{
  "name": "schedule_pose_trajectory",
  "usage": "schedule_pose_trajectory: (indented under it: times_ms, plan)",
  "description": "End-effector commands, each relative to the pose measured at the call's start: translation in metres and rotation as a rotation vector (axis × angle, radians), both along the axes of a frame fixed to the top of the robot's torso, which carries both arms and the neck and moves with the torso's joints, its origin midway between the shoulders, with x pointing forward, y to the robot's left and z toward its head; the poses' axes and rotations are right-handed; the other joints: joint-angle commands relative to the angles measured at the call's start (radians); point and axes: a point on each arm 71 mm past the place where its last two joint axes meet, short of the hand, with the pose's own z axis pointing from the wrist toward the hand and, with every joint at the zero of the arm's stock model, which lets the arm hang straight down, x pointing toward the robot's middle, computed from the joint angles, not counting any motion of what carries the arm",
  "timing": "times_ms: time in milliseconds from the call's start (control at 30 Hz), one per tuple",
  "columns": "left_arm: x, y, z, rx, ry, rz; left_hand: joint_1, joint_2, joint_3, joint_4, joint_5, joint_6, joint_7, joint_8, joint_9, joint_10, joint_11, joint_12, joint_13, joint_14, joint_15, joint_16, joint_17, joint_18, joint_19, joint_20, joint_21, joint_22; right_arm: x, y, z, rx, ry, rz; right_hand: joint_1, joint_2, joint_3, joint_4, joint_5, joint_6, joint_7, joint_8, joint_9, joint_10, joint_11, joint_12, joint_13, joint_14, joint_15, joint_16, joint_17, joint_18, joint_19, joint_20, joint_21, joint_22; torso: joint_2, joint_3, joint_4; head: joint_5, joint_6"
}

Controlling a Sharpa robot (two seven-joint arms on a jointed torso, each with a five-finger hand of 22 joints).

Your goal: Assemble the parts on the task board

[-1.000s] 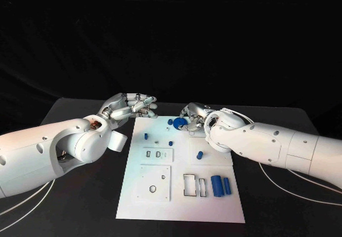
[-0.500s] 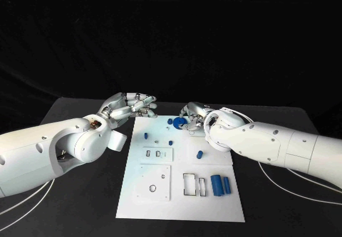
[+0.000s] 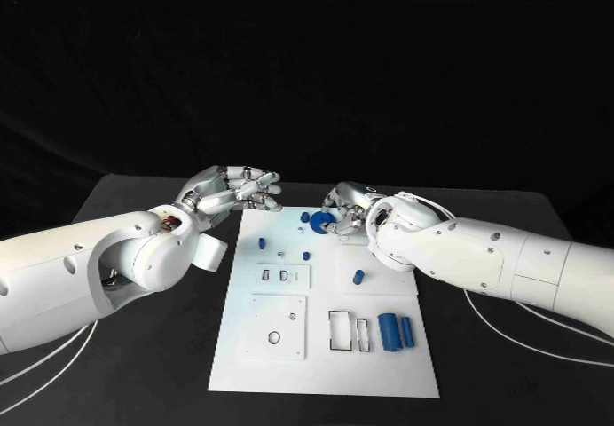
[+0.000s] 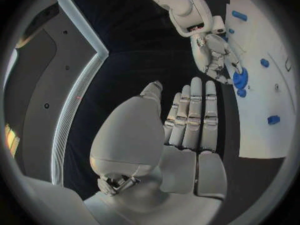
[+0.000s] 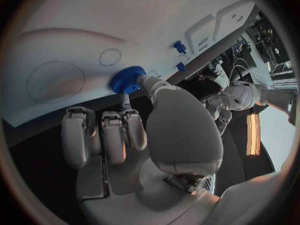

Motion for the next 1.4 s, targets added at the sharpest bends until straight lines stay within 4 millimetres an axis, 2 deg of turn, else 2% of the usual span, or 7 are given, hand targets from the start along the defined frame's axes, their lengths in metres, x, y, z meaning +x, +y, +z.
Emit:
schedule_pose_trajectory:
  times_ms: [33,300,567,867,1033,1233,1400]
  plan:
    - [-0.001,-0.002,0.001,-0.005,-0.001,-0.022,-0.006,0.008,0.003,-0.002,-0.003,-0.007,0.002,-0.005,0.001,0.001,0.005,-0.004,0.002,-0.006,0.002,0.004,0.002,0.012,0.003,0.004,-0.007,-0.001,-0.003,0.001,-0.003,-0.022,-0.011,0.005,-0.008,-0.003,0.007,-0.002,-0.008,0.013,-0.004,0.003,0.001,0.007,-0.002,0.005,0.132,0.104,-0.008,0.004,0.263,-0.01,0.012,-0.01,-0.003,0.13,-0.001,-0.0002,-0.0005,-0.001,0.002]
    - [-0.001,-0.002,0.001,-0.005,0.001,-0.024,-0.006,0.008,0.003,-0.002,-0.003,-0.007,0.002,-0.006,0.001,0.001,0.005,-0.005,0.002,-0.007,0.003,0.004,0.003,0.012,0.002,0.004,-0.007,-0.002,-0.007,-0.004,0.003,0.001,-0.093,-0.007,-0.008,-0.006,0.01,-0.005,-0.011,0.014,-0.005,0.003,0.0,0.011,-0.003,0.009,0.137,0.104,-0.008,0.004,0.263,-0.011,0.013,-0.011,-0.001,0.132,-0.001,-0.0009,0.0006,-0.001,0.005]
    - [0.0,-0.001,0.0,-0.002,0.002,-0.023,-0.006,0.008,0.003,-0.002,-0.003,-0.007,0.002,-0.006,0.001,0.001,0.005,-0.005,0.002,-0.007,0.003,0.004,0.003,0.012,0.002,0.004,-0.007,-0.002,-0.02,-0.005,0.011,0.018,-0.121,0.017,-0.009,-0.008,0.012,-0.006,-0.012,0.015,-0.005,0.002,-0.001,0.011,-0.003,0.009,0.137,0.104,-0.009,0.004,0.263,-0.011,0.015,-0.011,0.001,0.133,-0.001,-0.0012,-0.0016,0.002,0.006]
    - [0.0,-0.001,0.0,-0.002,0.002,-0.026,-0.006,0.008,0.002,-0.002,-0.003,-0.008,0.002,-0.006,0.002,0.0,0.005,-0.006,0.002,-0.008,0.003,0.003,0.004,0.012,0.002,0.004,-0.008,-0.002,-0.035,0.006,0.018,0.032,-0.143,0.064,-0.01,-0.01,0.013,-0.007,-0.014,0.016,-0.006,0.002,-0.003,0.013,-0.004,0.011,0.139,0.104,-0.009,0.004,0.263,-0.012,0.016,-0.012,0.002,0.135,0.0,-0.0012,0.0021,0.003,0.008]
    - [0.0,-0.002,0.0,-0.002,0.002,-0.026,-0.006,0.008,0.002,-0.002,-0.003,-0.008,0.002,-0.006,0.002,0.0,0.005,-0.006,0.002,-0.008,0.003,0.003,0.004,0.012,0.002,0.004,-0.008,-0.002,-0.04,0.017,0.02,0.037,-0.156,0.092,-0.01,-0.012,0.014,-0.008,-0.014,0.016,-0.006,0.002,-0.004,0.013,-0.004,0.01,0.139,0.104,-0.009,0.004,0.263,-0.012,0.016,-0.012,0.003,0.136,0.0,-0.0014,0.0019,0.003,0.008]
    - [0.0,-0.002,0.0,-0.003,0.002,-0.028,-0.006,0.008,0.002,-0.002,-0.003,-0.008,0.002,-0.006,0.002,0.0,0.005,-0.006,0.002,-0.008,0.003,0.003,0.004,0.012,0.002,0.004,-0.008,-0.002,-0.039,0.027,0.02,0.025,-0.153,0.107,-0.013,-0.015,0.016,-0.009,-0.016,0.015,-0.005,0.0,-0.006,0.013,-0.004,0.01,0.138,0.104,-0.009,0.004,0.263,-0.012,0.016,-0.013,0.002,0.135,0.0,-0.0032,0.0015,0.0,0.01]
    - [0.0,-0.002,0.0,-0.003,0.001,-0.028,-0.006,0.008,0.002,-0.002,-0.003,-0.008,0.002,-0.006,0.002,0.0,0.005,-0.006,0.002,-0.008,0.003,0.003,0.004,0.012,0.002,0.004,-0.008,-0.002,-0.037,0.033,0.016,0.015,-0.145,0.112,-0.016,-0.017,0.019,-0.008,-0.017,0.013,-0.004,-0.002,-0.008,0.012,-0.003,0.009,0.137,0.104,-0.009,0.004,0.263,-0.011,0.014,-0.013,0.0,0.133,0.001,-0.0015,0.0011,0.002,0.01]
